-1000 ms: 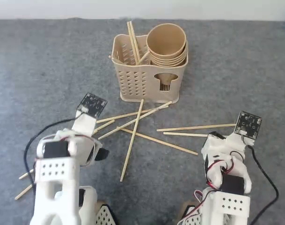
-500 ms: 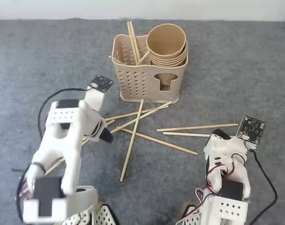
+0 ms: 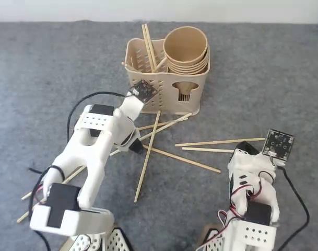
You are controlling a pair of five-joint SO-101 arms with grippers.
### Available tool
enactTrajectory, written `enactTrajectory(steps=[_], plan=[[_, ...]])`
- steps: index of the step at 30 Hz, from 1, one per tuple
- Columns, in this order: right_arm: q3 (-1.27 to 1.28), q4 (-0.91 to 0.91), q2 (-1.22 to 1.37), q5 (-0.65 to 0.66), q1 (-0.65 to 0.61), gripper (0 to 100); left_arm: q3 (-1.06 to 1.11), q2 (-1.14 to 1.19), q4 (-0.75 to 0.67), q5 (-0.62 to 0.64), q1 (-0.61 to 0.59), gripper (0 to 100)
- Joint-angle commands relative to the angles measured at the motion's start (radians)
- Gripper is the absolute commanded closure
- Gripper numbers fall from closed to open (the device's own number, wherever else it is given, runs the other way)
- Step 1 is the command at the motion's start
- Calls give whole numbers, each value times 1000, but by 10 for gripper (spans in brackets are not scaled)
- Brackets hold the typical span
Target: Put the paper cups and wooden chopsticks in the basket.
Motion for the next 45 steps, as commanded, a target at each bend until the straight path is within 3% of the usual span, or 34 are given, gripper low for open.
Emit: enactTrajectory(steps=[1,6,12,17,27,32,38,45], plan=[[11,-18,-22,21,4,991,-42,34,-23,-58,8,702],[11,-19,-22,21,2,991,-45,120,-28,-112,9,724],[11,-19,-22,21,2,991,-44,126,-28,-137,46,986],[11,-19,-22,21,2,991,-39,109,2,-133,63,990],[12,-19,-22,21,-18,991,-38,-66,216,-137,63,988],[12,-19,-22,21,-21,991,-38,-227,353,-138,68,988],[12,-19,-22,21,-21,991,-38,-482,600,-239,133,988],[20,-24,-22,21,-19,991,-38,-856,704,-238,180,988]])
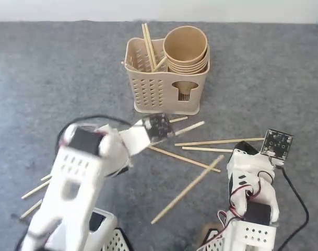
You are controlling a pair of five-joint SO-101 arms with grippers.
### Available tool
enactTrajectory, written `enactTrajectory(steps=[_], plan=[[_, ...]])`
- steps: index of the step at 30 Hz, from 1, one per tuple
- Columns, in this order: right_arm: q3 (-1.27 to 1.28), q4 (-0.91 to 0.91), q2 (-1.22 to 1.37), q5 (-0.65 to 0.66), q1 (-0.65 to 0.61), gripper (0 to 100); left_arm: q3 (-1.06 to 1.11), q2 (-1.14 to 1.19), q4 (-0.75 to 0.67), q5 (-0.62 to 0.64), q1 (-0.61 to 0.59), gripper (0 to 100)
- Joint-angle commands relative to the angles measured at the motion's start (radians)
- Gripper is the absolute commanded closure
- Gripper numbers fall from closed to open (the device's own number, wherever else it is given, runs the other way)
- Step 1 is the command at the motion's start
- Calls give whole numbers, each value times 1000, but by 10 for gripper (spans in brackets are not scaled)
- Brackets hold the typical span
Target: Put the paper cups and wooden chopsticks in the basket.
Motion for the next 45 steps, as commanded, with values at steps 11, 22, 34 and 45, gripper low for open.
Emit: enactTrajectory(steps=[11,22,34,45], plan=[[20,-22,-22,15,-7,991,-19,-575,-356,327,11,988],[20,-21,-22,15,-7,991,375,-606,-1375,752,-63,988],[20,-21,-22,15,-2,991,493,-407,-1915,815,61,988],[20,-21,-22,15,-2,991,87,183,-1916,815,37,988]])
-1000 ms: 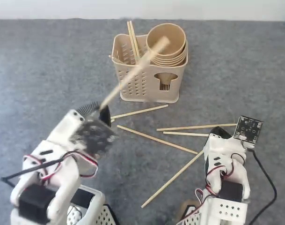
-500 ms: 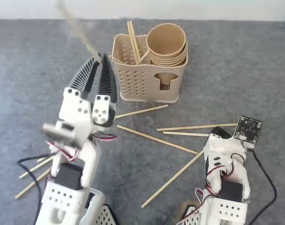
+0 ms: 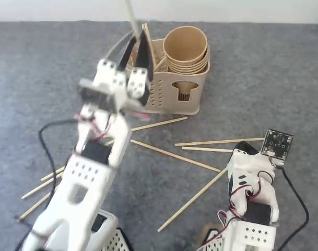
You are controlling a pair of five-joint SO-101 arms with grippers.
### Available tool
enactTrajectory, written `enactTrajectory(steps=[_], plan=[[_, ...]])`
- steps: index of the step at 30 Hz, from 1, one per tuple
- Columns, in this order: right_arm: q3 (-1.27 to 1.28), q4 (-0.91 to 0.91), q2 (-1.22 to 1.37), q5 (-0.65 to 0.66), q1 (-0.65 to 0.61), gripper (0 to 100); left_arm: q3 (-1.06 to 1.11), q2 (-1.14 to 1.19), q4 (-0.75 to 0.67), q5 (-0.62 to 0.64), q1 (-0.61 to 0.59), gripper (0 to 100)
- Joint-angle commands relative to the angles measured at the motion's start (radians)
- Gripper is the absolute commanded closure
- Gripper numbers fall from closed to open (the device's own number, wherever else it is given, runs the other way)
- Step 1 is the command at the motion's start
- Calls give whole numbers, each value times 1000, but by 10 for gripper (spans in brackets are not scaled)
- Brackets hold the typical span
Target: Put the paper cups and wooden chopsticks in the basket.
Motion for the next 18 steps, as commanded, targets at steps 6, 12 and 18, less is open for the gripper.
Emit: enactTrajectory(steps=[6,12,18], plan=[[20,-21,-22,15,-2,991,-291,400,-26,9,-9,988],[20,-21,-22,15,-1,991,-452,580,-26,9,-72,987],[20,-24,-22,17,-1,990,-458,591,-18,8,-130,979]])
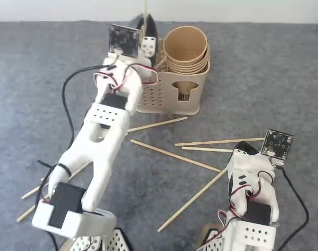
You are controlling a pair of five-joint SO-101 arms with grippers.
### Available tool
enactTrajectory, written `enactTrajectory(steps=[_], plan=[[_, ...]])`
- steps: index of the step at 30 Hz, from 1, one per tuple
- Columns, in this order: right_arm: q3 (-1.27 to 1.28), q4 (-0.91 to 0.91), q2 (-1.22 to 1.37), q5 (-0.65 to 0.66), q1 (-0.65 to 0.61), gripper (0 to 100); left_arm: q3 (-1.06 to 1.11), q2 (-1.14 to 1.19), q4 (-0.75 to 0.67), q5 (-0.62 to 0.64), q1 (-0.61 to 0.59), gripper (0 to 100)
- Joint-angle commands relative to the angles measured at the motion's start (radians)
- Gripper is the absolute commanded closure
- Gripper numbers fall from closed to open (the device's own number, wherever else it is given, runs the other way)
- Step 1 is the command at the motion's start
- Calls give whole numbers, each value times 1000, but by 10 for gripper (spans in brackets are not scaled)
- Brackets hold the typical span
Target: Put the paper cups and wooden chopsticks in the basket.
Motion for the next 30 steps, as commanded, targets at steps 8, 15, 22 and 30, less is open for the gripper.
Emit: enactTrajectory(steps=[8,15,22,30], plan=[[20,-27,-22,15,-1,990,179,-264,87,9,-21,765],[20,-27,-22,15,-2,990,197,-387,201,9,-34,754],[14,-19,-22,9,-1,991,182,-617,532,5,-138,754],[-74,139,-19,-20,-1,991,50,-753,1192,3,-333,752]])
